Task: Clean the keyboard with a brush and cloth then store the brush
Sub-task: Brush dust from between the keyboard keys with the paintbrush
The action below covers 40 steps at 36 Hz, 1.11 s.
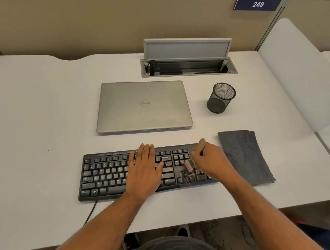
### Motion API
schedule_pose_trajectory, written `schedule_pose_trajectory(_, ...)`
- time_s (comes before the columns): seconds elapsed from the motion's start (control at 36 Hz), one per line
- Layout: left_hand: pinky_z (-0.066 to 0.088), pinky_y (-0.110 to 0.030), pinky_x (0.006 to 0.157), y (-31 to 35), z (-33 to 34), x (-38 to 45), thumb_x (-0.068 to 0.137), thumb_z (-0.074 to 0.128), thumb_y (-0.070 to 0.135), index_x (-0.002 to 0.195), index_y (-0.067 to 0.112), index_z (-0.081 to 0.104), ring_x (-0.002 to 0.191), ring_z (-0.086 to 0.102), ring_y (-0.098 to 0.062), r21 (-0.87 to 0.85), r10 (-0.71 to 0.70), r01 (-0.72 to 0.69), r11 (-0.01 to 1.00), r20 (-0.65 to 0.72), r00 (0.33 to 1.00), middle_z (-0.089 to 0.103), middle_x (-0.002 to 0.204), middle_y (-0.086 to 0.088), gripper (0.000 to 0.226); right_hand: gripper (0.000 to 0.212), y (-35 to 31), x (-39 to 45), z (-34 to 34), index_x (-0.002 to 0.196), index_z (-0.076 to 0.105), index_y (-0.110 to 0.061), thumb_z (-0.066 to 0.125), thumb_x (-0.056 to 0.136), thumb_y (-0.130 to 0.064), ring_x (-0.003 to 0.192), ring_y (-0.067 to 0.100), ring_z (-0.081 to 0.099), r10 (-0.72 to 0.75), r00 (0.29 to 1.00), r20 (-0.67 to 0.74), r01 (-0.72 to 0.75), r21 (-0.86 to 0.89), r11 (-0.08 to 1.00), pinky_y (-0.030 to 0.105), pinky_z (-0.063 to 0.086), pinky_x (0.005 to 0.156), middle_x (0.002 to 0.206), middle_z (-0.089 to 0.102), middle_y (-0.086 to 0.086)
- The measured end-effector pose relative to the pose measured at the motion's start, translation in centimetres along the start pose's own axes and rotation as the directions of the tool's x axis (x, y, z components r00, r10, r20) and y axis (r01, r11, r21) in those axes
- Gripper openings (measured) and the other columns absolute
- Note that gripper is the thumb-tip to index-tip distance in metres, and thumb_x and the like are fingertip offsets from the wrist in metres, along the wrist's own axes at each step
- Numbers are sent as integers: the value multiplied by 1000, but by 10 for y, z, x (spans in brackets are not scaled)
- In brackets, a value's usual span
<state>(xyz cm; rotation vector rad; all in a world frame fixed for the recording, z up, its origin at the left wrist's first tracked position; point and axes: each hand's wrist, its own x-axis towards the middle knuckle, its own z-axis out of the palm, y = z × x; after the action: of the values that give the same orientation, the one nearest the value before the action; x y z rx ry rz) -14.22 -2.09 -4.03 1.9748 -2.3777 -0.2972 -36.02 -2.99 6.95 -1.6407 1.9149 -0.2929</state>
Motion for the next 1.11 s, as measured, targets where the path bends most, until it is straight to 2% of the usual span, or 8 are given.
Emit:
schedule_pose_trajectory(0.22, -1, -51, 127, 0, 0, 0, 101, 0, 59, 163, 14, 5, 158, 1, -22, -2, -4, 4, 1000, 8, 1000, 11, 171, -7, 77, 59, 11, -14, 13, 62, 69, -4, 38, 106, -27, 53, 21, 70, 70, 997, 26, -71, 27, 997, 37, 62, 62, 54, 69, 5)
schedule_pose_trajectory(0.39, 3, -51, 127, 0, 0, 0, 101, 1, 58, 163, 14, 8, 158, 4, -22, 5, 2, -2, 1000, 8, 1000, 14, 170, -7, 77, 38, 9, -17, 13, 82, 68, -6, 48, 106, -27, 64, 17, 68, 75, 994, -84, -66, 102, 993, 28, 55, 57, 70, 72, 2)
schedule_pose_trajectory(0.5, 6, -52, 127, -1, 1, 0, 102, 5, 58, 163, 12, 16, 157, 11, -24, 0, -4, 4, 1000, -20, 1000, 22, 168, -9, 76, 54, 9, -24, 20, 75, 69, 2, 42, 111, -28, 56, 22, 68, 112, 993, -23, -110, 61, 992, 26, 54, 51, 62, 70, 7)
schedule_pose_trajectory(0.64, 3, -51, 127, 0, 1, 0, 102, 6, 58, 163, 13, 13, 158, 8, -23, 2, 2, -2, 1000, -18, 1000, 19, 169, -8, 76, 50, 10, -21, 13, 58, 60, -8, 49, 104, -21, 42, 9, 57, 77, 997, 26, -77, -4, 997, 17, 44, 41, 48, 61, -2)
schedule_pose_trajectory(0.75, 3, -52, 127, -1, 2, 0, 103, 7, 57, 163, 13, 11, 158, 6, -22, 7, 0, 0, 1000, -12, 1000, 17, 170, -7, 75, 53, 11, -25, 14, 66, 65, -7, 44, 109, -29, 58, 21, 69, 64, 991, -121, -47, 142, 989, 27, 55, 49, 61, 70, 5)
schedule_pose_trajectory(0.83, 4, -53, 127, -1, 2, 0, 102, 4, 58, 163, 13, 10, 158, 6, -22, 5, 3, -3, 1000, -12, 1000, 16, 170, -7, 76, 41, 12, -30, 21, 76, 64, -7, 48, 107, -29, 67, 18, 72, 50, 991, -122, -29, 162, 986, 37, 59, 60, 69, 71, 6)
schedule_pose_trajectory(0.94, 5, -53, 127, -1, 3, 0, 102, 5, 58, 163, 13, 12, 158, 6, -22, -6, 0, 0, 1000, -22, 1000, 18, 170, -8, 76, 37, 13, -41, 26, 77, 64, -4, 51, 104, -26, 65, 21, 67, 28, 996, -79, -23, 70, 997, 20, 47, 49, 69, 70, 8)
schedule_pose_trajectory(1.11, 5, -53, 127, -1, 3, 0, 103, 8, 58, 163, 13, 12, 158, 7, -22, -3, 3, -3, 1000, -28, 1000, 18, 169, -8, 75, 44, 19, -37, 23, 71, 69, -6, 50, 105, -27, 61, 23, 67, 47, 997, -53, -45, 45, 998, 33, 57, 57, 65, 70, 7)
